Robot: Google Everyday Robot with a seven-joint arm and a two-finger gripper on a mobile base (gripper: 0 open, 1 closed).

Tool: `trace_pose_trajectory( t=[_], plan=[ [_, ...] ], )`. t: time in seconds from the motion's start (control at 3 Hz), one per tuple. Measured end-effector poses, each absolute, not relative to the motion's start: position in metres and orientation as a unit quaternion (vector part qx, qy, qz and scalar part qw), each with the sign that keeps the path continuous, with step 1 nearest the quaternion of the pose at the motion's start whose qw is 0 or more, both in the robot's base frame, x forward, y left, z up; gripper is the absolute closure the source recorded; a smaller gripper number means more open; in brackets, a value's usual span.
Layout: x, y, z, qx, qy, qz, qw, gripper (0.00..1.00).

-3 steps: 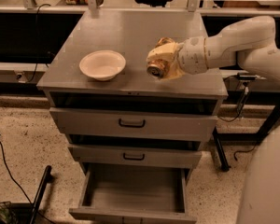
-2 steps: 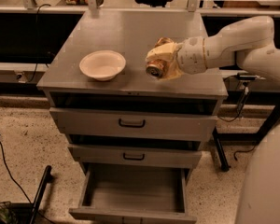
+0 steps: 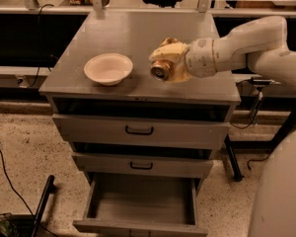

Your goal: Pick orange can from bottom drawer and place on counter

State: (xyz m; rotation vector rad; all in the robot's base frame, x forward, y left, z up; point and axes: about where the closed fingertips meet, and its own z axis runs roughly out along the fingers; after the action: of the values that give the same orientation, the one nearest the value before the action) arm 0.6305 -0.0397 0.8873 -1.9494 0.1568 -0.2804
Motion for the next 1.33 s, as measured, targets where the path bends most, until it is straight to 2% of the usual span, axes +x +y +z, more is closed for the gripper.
trace_pose_trajectory(
  t=[0.33, 1.0, 1.33],
  plan=[
    [0.631, -0.037, 0.888, -0.825, 0.074, -0.122, 0.547, 0.0],
    [0.627, -0.036, 0.893, -0.82, 0.062, -0.114, 0.558, 0.0],
    [0.624, -0.042, 0.905, -0.81, 0.048, -0.116, 0.572, 0.18]
  ],
)
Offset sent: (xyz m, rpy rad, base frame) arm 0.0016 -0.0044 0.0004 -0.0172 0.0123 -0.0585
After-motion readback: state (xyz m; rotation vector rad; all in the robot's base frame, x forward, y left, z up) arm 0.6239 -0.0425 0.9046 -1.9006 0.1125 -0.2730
